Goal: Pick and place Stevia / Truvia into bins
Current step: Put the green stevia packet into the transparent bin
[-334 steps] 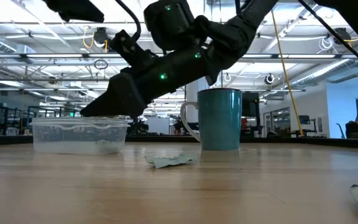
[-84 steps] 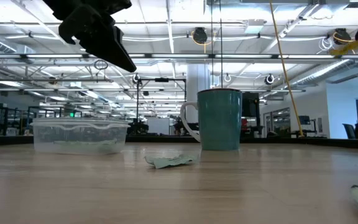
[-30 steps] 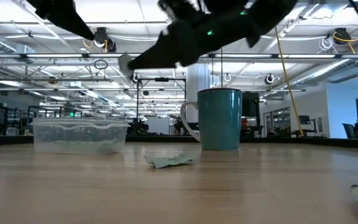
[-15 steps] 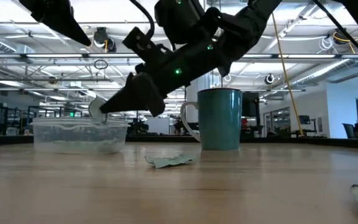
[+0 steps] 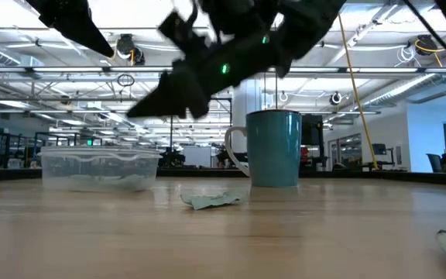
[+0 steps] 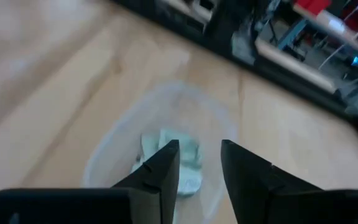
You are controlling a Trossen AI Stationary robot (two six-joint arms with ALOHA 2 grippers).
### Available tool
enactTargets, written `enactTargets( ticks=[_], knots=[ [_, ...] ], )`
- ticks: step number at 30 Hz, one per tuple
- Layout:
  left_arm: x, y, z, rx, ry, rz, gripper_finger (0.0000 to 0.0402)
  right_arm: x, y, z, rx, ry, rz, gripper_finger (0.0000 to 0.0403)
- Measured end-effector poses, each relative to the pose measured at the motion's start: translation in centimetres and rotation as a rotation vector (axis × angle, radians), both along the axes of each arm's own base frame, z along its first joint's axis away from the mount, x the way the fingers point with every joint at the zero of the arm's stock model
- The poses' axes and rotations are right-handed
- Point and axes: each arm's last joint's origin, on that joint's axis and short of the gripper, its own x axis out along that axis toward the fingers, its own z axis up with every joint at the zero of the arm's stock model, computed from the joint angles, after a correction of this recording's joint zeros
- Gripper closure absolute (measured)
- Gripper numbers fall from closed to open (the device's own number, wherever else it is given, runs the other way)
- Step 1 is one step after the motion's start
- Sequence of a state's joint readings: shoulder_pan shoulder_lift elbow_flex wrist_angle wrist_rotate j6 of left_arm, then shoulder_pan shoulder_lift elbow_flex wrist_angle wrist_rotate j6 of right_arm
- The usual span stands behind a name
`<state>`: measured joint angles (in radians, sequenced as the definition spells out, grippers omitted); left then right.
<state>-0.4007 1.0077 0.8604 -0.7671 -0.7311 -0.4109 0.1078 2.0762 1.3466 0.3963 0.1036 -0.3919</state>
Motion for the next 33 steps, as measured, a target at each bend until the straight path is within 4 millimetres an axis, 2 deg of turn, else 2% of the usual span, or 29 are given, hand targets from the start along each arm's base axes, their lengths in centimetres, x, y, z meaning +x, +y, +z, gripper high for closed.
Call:
enactTargets(
  ticks=[5, 8, 11, 14, 18, 25, 33],
  knots=[
    [0.0, -0.1, 0.0, -0.028, -0.013, 0.013, 0.0325, -2.1, 1.8, 3.2, -0.055, 0.070, 0.067, 0.0290],
    [0.0, -0.2, 0.0, -0.063, -0.020, -0.001, 0.0325, -4.2, 2.9, 4.4, -0.091, 0.168, 0.096, 0.0293],
    [0.1, -0.9, 0.0, -0.159, -0.010, -0.086, 0.0325, -6.2, 3.9, 5.2, -0.106, 0.211, 0.065, 0.0290],
    [0.4, -2.4, 0.0, -0.302, -0.002, -0.218, 0.0325, -8.2, 4.4, 5.4, -0.128, 0.209, 0.001, 0.0286],
    [1.3, -5.7, -0.7, -0.456, 0.026, -0.398, 0.0325, -10.9, 4.3, 5.4, -0.178, 0.197, -0.077, 0.0279],
    [3.0, -11.9, -4.7, -0.588, 0.127, -0.519, 0.0325, -14.0, 2.9, 6.1, -0.217, 0.036, -0.188, 0.0271],
    [4.3, -14.3, -9.7, -0.822, 0.318, -0.297, 0.0325, -16.7, 1.4, 6.8, -0.277, -0.126, -0.193, 0.0270]
  ],
)
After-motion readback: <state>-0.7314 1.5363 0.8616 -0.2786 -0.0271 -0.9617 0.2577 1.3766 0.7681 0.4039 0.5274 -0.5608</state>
